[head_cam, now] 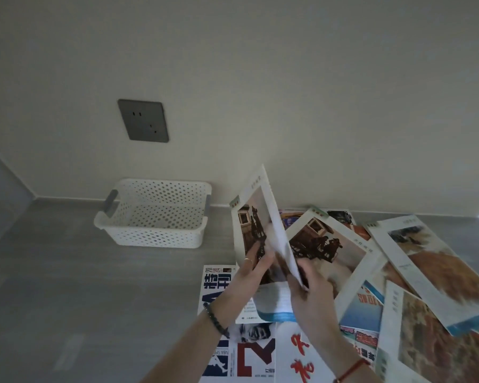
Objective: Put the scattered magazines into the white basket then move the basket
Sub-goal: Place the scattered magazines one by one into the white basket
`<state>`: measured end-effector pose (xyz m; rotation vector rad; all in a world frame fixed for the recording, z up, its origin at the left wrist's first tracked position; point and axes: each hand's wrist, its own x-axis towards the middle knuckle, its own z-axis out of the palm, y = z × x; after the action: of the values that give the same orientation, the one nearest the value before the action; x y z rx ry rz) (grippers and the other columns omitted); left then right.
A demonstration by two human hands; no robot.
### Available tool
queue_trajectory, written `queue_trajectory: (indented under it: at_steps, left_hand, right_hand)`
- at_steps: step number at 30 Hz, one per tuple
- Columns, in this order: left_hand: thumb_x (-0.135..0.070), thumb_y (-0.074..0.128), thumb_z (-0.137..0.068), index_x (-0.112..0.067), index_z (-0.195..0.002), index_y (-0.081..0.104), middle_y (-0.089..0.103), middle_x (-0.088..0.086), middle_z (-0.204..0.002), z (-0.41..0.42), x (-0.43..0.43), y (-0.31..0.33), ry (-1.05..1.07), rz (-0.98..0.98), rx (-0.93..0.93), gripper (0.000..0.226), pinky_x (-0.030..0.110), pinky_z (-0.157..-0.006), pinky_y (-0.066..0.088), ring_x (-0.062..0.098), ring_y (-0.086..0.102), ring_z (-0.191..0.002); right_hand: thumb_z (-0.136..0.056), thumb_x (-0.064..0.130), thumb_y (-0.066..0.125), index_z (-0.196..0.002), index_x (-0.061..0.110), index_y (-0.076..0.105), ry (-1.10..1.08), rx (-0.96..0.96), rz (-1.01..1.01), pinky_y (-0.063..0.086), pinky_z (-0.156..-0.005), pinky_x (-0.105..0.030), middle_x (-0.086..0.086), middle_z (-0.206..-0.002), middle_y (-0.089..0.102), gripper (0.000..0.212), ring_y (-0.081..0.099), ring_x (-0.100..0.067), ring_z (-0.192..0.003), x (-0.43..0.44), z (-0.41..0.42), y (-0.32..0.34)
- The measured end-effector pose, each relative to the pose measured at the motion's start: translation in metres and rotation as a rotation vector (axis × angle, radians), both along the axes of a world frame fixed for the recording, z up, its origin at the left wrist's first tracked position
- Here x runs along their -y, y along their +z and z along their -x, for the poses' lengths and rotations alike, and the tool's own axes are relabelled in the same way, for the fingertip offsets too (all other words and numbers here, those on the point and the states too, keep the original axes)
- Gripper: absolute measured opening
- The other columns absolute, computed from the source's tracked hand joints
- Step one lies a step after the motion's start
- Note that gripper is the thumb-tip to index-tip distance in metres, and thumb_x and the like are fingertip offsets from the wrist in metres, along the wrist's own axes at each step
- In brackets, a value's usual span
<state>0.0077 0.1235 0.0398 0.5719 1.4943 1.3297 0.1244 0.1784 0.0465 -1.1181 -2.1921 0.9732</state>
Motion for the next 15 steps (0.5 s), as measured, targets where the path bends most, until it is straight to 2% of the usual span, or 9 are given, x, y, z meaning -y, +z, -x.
queue_trajectory:
  at_steps: [1, 3, 5, 6, 8, 10, 12, 13, 15]
  left_hand:
    - [-0.069, 0.050, -0.069, -0.050, -0.131, 0.027, 0.045, -0.015, -0.134, -0.001, 0.000, 0.009, -0.004, -0.081, 0.008, 0.069, 0.028, -0.101, 0.034, 0.002, 0.048, -0.116]
    - [-0.060, 0.059, -0.067, -0.052, -0.114, 0.042, 0.066, -0.015, -0.111, 0.001, 0.003, 0.026, 0.081, -0.166, 0.074, 0.050, 0.026, -0.083, 0.052, 0.005, 0.064, -0.098]
    - [-0.038, 0.057, -0.083, -0.044, -0.099, 0.050, 0.072, -0.014, -0.086, 0.006, 0.009, 0.037, 0.185, -0.194, 0.062, 0.018, 0.021, -0.063, 0.055, 0.005, 0.069, -0.080]
    - [-0.029, 0.052, -0.088, -0.038, -0.096, 0.052, 0.071, -0.011, -0.085, 0.011, 0.015, 0.041, 0.223, -0.185, 0.038, 0.012, 0.022, -0.060, 0.055, 0.007, 0.069, -0.078]
    - [-0.020, 0.047, -0.091, -0.029, -0.097, 0.056, 0.068, -0.002, -0.097, 0.020, 0.031, 0.047, 0.288, -0.173, 0.016, 0.013, 0.034, -0.071, 0.057, 0.016, 0.067, -0.088]
    - [-0.014, 0.047, -0.091, -0.024, -0.100, 0.060, 0.069, 0.004, -0.105, 0.031, 0.052, 0.057, 0.306, -0.224, -0.014, 0.018, 0.046, -0.084, 0.054, 0.026, 0.065, -0.097]
    - [-0.009, 0.047, -0.090, -0.024, -0.096, 0.063, 0.072, 0.001, -0.098, 0.046, 0.071, 0.066, 0.276, -0.312, -0.106, 0.023, 0.039, -0.083, 0.054, 0.024, 0.066, -0.098]
    - [-0.008, 0.047, -0.089, -0.024, -0.095, 0.064, 0.074, -0.002, -0.094, 0.054, 0.080, 0.071, 0.251, -0.364, -0.134, 0.024, 0.031, -0.077, 0.056, 0.020, 0.067, -0.095]
    - [-0.012, 0.049, -0.086, -0.026, -0.096, 0.064, 0.074, -0.007, -0.091, 0.072, 0.096, 0.082, 0.206, -0.433, -0.163, 0.022, 0.020, -0.070, 0.054, 0.011, 0.068, -0.089]
  right_hand:
    - [-0.085, 0.007, 0.057, -0.096, 0.031, 0.055, 0.034, -0.047, -0.037, 0.042, -0.061, -0.003, 0.013, -0.079, 0.059, 0.027, 0.057, 0.003, -0.069, 0.017, -0.001, 0.006]
    - [-0.084, 0.008, 0.057, -0.110, 0.034, 0.055, 0.077, -0.079, -0.114, 0.043, -0.086, -0.010, 0.014, -0.102, 0.062, 0.037, 0.055, 0.008, -0.095, 0.046, -0.003, 0.012]
    - [-0.082, 0.012, 0.061, -0.129, 0.028, 0.045, 0.130, -0.018, -0.140, 0.033, -0.104, -0.021, 0.010, -0.124, 0.054, 0.053, 0.046, -0.005, -0.119, 0.065, 0.000, 0.013]
    - [-0.081, 0.018, 0.063, -0.133, 0.028, 0.040, 0.196, 0.013, -0.130, 0.028, -0.108, -0.021, 0.010, -0.130, 0.050, 0.057, 0.042, -0.008, -0.125, 0.072, 0.002, 0.014]
    - [-0.083, 0.028, 0.059, -0.134, 0.035, 0.032, 0.335, 0.035, -0.094, 0.024, -0.112, -0.026, 0.018, -0.145, 0.026, 0.057, 0.031, -0.009, -0.135, 0.078, 0.007, 0.015]
    - [-0.083, 0.040, 0.053, -0.134, 0.044, 0.019, 0.310, 0.015, -0.059, 0.034, -0.109, -0.041, 0.016, -0.152, 0.004, 0.062, 0.024, -0.013, -0.137, 0.077, 0.012, 0.017]
    - [-0.074, 0.045, 0.058, -0.134, 0.044, 0.014, 0.112, -0.092, 0.063, 0.042, -0.101, -0.048, 0.006, -0.153, 0.008, 0.074, 0.029, -0.020, -0.135, 0.065, 0.019, 0.027]
    - [-0.070, 0.043, 0.062, -0.134, 0.043, 0.013, 0.048, -0.190, 0.187, 0.049, -0.094, -0.044, 0.005, -0.150, 0.019, 0.081, 0.037, -0.020, -0.129, 0.057, 0.024, 0.035]
    - [-0.062, 0.040, 0.067, -0.133, 0.041, 0.016, 0.044, -0.362, 0.416, 0.056, -0.071, -0.019, 0.012, -0.131, 0.042, 0.088, 0.049, -0.007, -0.110, 0.042, 0.038, 0.051]
